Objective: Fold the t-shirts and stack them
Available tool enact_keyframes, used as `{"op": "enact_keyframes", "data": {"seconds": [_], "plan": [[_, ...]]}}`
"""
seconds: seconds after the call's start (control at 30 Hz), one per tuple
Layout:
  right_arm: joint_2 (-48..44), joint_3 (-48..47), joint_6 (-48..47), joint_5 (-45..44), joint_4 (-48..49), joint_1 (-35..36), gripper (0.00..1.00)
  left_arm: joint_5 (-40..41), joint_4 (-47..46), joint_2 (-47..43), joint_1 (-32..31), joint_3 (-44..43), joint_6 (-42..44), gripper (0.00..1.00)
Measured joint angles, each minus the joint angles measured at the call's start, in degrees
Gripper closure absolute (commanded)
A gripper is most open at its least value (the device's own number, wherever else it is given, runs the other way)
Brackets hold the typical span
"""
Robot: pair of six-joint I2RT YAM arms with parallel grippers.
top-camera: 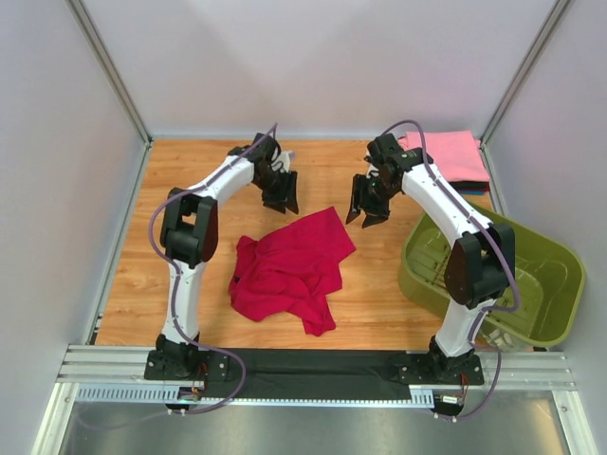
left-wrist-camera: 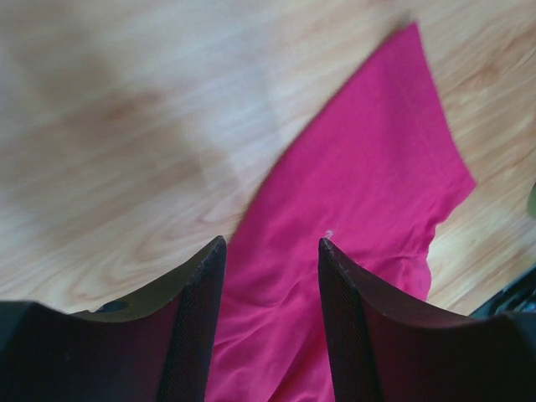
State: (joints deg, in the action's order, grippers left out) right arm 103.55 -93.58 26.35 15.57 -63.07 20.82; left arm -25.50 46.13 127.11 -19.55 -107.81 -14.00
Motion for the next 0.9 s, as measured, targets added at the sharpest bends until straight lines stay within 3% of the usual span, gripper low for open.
{"op": "enact_keyframes", "data": {"seconds": [0.13, 0.23, 0.27, 0.3, 0.37, 0.43, 0.57, 0.6, 0.63, 0.73, 0.9], "plan": [[-0.09, 0.0, -0.02, 0.0, 0.02, 0.0, 0.51, -1.01, 0.2, 1.53, -3.21, 3.85, 0.57, 0.46], [-0.81, 0.24, 0.0, -0.02, 0.07, 0.0, 0.51, -1.25, 0.24, 1.53, -4.7, 6.93, 0.87, 0.54], [-1.42, 0.66, 0.02, -0.02, 0.2, 0.0, 0.51, -2.08, 0.22, 1.27, -4.79, 7.93, 0.85, 0.72], [-1.97, 1.07, 0.07, -0.02, 0.2, 0.0, 0.5, -1.97, -0.24, 0.55, -4.81, 9.22, 0.76, 0.81], [-3.72, 2.6, 0.33, -0.02, 0.42, 0.0, 0.51, -0.76, -0.5, -0.87, -4.68, 12.15, 1.29, 0.94], [-5.38, 4.11, 0.61, 0.0, 0.42, 0.0, 0.51, 0.85, -0.35, -2.75, -4.55, 15.17, 1.09, 1.0], [-8.52, 7.23, 0.94, -0.02, 0.79, 0.24, 0.51, 10.93, 2.78, -9.79, -4.35, 20.13, -1.25, 0.99], [-9.01, 7.85, 1.01, 0.0, 0.74, 0.35, 0.51, 13.05, 3.82, -11.5, -4.35, 20.81, -2.16, 0.95], [-9.55, 8.48, 1.07, -0.02, 0.79, 0.57, 0.51, 15.21, 4.63, -13.86, -4.28, 21.86, -3.39, 0.76], [-10.38, 9.44, 1.29, 0.0, 0.74, 1.36, 0.51, 19.34, 7.78, -19.78, -4.02, 24.26, -6.6, 0.53], [-10.45, 9.55, 1.55, 0.02, 0.79, 2.49, 0.51, 22.12, 10.23, -21.57, -1.9, 24.55, -9.25, 0.49]]}}
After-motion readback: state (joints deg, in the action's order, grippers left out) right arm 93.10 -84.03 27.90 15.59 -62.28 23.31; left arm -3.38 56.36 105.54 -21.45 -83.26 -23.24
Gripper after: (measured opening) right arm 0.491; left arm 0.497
